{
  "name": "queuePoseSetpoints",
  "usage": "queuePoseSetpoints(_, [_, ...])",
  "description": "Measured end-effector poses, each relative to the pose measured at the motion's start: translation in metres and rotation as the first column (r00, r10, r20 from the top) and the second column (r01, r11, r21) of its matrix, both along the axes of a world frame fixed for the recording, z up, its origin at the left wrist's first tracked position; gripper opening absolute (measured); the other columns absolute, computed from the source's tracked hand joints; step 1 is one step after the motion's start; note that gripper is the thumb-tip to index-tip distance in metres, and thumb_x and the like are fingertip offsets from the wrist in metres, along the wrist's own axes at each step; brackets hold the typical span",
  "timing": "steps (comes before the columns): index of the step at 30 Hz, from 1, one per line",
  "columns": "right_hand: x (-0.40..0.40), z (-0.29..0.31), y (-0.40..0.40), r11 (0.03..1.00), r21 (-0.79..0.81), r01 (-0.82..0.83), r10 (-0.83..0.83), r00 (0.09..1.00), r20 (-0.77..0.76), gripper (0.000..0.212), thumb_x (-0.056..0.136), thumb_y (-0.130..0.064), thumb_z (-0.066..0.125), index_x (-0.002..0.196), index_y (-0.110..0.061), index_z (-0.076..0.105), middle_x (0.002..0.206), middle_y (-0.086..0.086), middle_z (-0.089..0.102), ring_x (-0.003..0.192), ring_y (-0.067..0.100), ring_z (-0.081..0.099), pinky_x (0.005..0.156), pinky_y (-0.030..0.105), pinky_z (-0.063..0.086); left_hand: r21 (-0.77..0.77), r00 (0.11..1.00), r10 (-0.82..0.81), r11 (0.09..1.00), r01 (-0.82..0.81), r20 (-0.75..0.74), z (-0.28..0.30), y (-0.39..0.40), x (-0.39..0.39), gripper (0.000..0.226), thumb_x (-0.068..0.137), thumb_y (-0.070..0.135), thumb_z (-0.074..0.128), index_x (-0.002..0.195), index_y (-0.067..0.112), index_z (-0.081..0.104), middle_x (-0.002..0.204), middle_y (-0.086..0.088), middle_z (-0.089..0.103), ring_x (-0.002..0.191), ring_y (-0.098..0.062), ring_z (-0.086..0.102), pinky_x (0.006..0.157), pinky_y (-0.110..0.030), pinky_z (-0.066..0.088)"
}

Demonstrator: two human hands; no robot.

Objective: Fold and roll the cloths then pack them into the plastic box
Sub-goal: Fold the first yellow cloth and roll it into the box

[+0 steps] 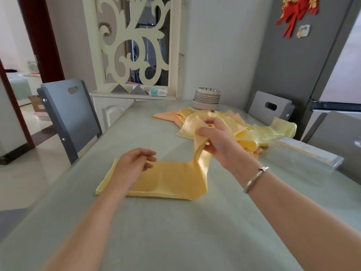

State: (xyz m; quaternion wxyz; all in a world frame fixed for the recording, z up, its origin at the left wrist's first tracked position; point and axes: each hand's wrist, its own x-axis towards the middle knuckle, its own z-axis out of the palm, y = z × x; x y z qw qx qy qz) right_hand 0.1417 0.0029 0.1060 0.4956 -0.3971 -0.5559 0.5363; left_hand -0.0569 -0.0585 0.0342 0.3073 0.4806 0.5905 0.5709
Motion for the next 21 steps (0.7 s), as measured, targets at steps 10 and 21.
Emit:
queuePoseSetpoints(10, [-0.096, -0.026, -0.021, 0.922, -0.04, -0.385, 0.382, 0.887, 0.259, 0.03, 0.088, -0.023, 0.063, 0.112, -0.013, 0.048, 0.111, 0.008, 0.058, 0.09, 0.017, 0.067, 0.083, 0.037, 0.056, -0.391, 0.894, 0.178, 0.921, -0.005, 0.41, -0.005, -0.006, -0.066, 0.057, 0.094, 0.058, 0.036, 0.102, 0.005, 0.056, 0.095, -0.019, 0.067, 0.079, -0.029, 0.065, 0.064, -0.035, 0.055])
queuePoseSetpoints(21, [-0.039, -0.084, 0.028, 0.93, 0.348, -0.121, -0.152, 0.734, 0.662, 0.017, 0.088, -0.01, 0.053, 0.101, -0.019, 0.051, 0.106, -0.003, 0.058, 0.103, 0.01, 0.053, 0.082, 0.021, 0.037, -0.108, 0.901, 0.312, 0.928, -0.358, -0.301, -0.018, 0.007, -0.064, 0.031, 0.08, 0.006, 0.067, 0.108, 0.017, 0.057, 0.088, -0.003, 0.066, 0.078, -0.016, 0.056, 0.059, -0.022, 0.033])
